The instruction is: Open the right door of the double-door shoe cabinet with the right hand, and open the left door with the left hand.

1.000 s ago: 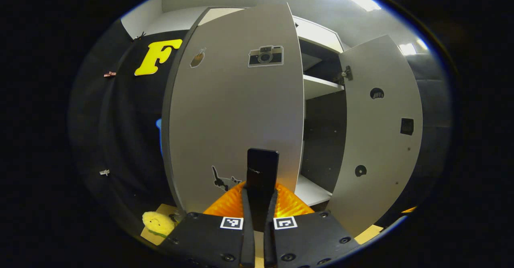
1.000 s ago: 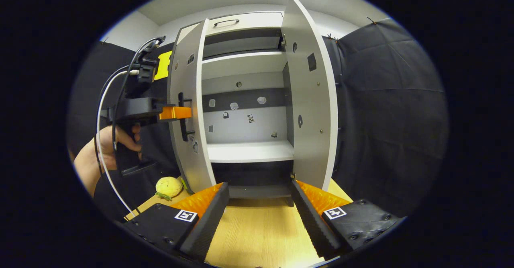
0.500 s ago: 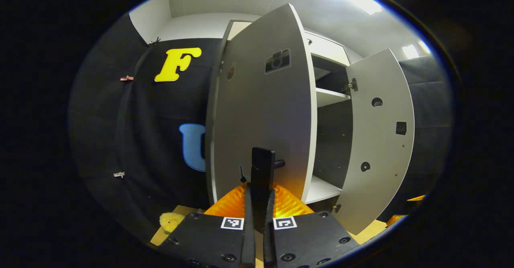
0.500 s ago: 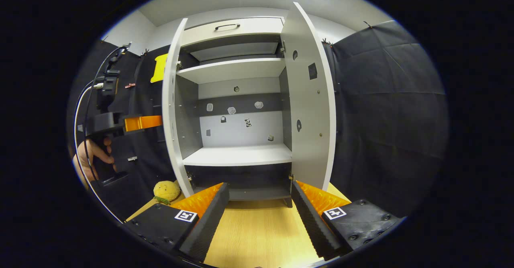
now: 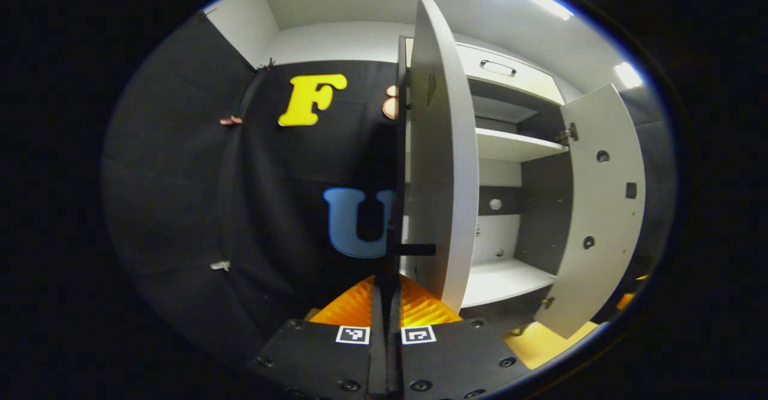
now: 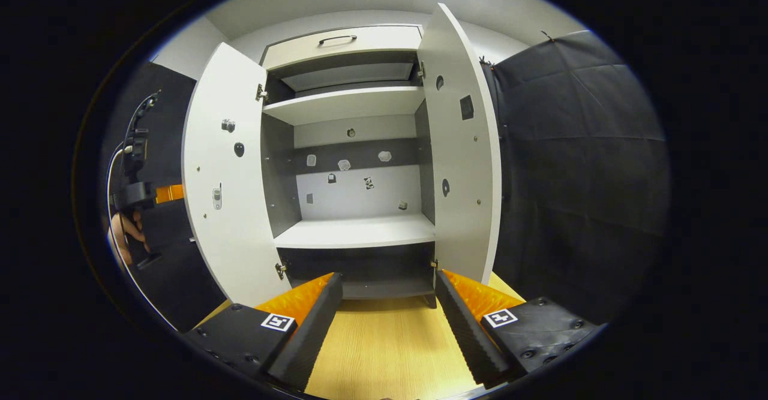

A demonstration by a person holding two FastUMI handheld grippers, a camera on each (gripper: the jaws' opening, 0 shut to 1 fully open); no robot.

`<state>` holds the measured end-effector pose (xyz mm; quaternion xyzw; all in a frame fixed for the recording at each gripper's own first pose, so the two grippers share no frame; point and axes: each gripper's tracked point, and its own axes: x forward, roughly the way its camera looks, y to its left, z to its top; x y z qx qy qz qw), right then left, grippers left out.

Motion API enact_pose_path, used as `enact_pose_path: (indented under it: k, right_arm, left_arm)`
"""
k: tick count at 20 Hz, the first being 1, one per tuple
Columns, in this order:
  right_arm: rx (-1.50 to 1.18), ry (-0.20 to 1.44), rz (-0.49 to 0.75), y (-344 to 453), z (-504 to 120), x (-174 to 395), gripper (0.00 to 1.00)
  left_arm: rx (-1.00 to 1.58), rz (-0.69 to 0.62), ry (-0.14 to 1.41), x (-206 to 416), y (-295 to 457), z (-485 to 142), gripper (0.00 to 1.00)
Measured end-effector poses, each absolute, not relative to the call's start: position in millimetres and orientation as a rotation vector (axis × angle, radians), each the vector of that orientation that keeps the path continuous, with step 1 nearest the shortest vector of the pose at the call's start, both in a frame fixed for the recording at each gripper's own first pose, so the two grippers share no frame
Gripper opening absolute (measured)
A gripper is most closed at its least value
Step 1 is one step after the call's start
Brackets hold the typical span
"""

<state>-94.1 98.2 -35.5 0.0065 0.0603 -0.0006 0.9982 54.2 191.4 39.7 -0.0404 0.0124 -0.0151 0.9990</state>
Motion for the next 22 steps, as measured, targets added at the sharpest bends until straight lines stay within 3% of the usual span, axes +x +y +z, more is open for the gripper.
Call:
enact_pose_path:
  k: [13, 21, 22]
  right_arm:
    - [0.019, 0.133, -0.019, 88.0, -27.0, -119.2, 0.98]
    - [0.001, 0.064, -0.028, 77.4, 6.0, -118.9, 0.98]
    - [0.006, 0.056, -0.026, 76.8, 9.2, -119.0, 0.98]
  left_arm:
    - [0.068, 0.041, 0.008, -2.3, 186.1, 45.4, 0.05]
    - [0.069, -0.055, -0.001, -45.4, 111.9, 33.5, 0.06]
    - [0.074, -0.061, 0.009, -46.7, 103.1, 25.4, 0.1]
